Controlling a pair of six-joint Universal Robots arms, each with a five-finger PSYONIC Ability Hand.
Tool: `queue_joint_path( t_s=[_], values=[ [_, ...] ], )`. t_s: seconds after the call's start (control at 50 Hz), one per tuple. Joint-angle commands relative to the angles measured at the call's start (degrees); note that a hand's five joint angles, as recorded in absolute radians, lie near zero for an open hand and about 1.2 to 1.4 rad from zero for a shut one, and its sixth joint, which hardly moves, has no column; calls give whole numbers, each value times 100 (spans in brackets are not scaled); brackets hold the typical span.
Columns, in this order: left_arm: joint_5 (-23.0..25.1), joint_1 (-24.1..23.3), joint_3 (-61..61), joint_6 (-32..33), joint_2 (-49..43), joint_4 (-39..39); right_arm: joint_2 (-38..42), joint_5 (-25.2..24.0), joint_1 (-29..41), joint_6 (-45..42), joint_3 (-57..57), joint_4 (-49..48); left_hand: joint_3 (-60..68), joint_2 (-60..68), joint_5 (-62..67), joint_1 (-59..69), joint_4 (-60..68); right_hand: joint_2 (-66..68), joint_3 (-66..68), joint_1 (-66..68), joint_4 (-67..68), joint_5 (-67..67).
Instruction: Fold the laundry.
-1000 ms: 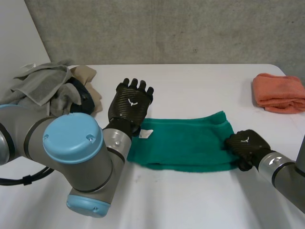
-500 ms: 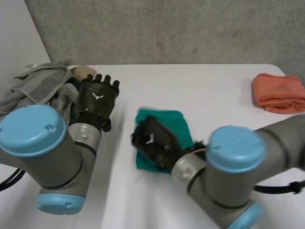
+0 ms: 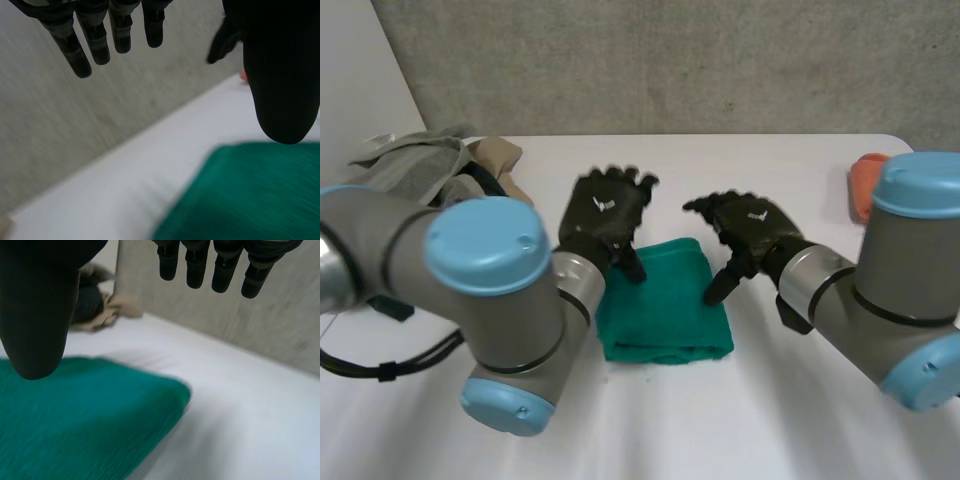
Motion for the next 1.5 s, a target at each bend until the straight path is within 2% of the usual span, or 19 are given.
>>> queue_joint_path(
  t_s=[0.02, 0.08, 0.16, 0.24, 0.3, 0.38, 0.52, 0.6, 0.62, 0.66, 0.68, 0.7, 0.78, 0.84, 1.06, 1.28, 1.5],
  values=[
    [-252, -6, 328, -644, -667, -1008, 1058, -579, 32, -66, -934, 730, 112, 138, 40, 225, 156, -186, -206, -306, -204, -270],
    [-375, -14, 293, -583, -825, -1122, 1506, -536, 40, -137, -1163, 827, 95, 121, 23, 208, 139, -186, -206, -306, -204, -270],
    [-490, -23, 161, -355, -1063, -1360, 1727, -290, 40, -312, -1198, 818, 78, 104, 6, 191, 122, -186, -206, -306, -204, -270],
    [-604, -23, 90, -12, -1090, -1369, 1754, 26, 49, -970, -1154, 818, 78, 104, 6, 191, 122, -186, -206, -306, -204, -270],
    [-683, -14, 125, 216, -1037, -1352, 1675, 368, 58, -1514, -1128, 827, 62, 88, -11, 175, 106, 122, 102, 2, 104, 38],
    [-675, 12, 204, 462, -888, -1316, 1482, 668, 49, -1789, -1014, 713, 62, 88, -11, 175, 106, 260, 239, 140, 242, 176],
    [-464, 47, 354, 841, -317, -1220, 709, 757, 321, -1798, -374, -6, -56, -30, -129, 57, -12, 142, 122, 22, 125, 58],
    [194, 179, 389, 868, 105, -1079, 174, 809, 672, -1833, 389, -691, -39, -13, -112, 74, 5, 58, 38, -62, 40, -26],
    [570, 266, 389, 868, 271, -1036, 93, 827, 760, -1868, 558, -824, 27, 53, -45, 140, 71, 41, 21, -79, 23, -43],
    [1011, 381, 389, 850, 439, -1018, -39, 862, 919, -1886, 857, -1105, 61, 88, -11, 174, 105, 24, 4, -96, 6, -60],
    [1213, 425, 398, 841, 509, -1017, -48, 888, 1067, -1886, 1128, -1368, 62, 88, -11, 175, 106, 24, 4, -96, 6, -60],
    [1650, 512, 415, 833, 615, -1026, -31, 888, 1130, -1894, 1244, -1492, 95, 121, 22, 208, 139, 41, 21, -79, 23, -43],
    [2635, 697, 494, 806, 668, -1079, 110, 906, 1358, -1956, 1649, -1994, 129, 155, 56, 242, 173, 58, 38, -62, 40, -26],
    [3007, 803, 530, 745, 695, -1184, 398, 915, 1403, -2087, 1693, -2248, 129, 155, 56, 242, 173, 74, 54, -46, 57, -10],
    [3017, 803, 547, 683, 607, -1237, 1014, 906, 1359, -2615, 1404, -2715, 129, 155, 56, 242, 173, 142, 122, 22, 124, 58],
    [3025, 768, 530, 674, 554, -1228, 1331, 897, 1359, -2650, 1105, -2829, 129, 155, 56, 242, 173, 327, 307, 207, 309, 243],
    [3017, 803, 539, 648, 572, -1228, 1525, 845, 1359, -2642, 683, -2988, 112, 138, 40, 225, 156, 1084, 1064, 964, 1066, 1000]
  ],
)
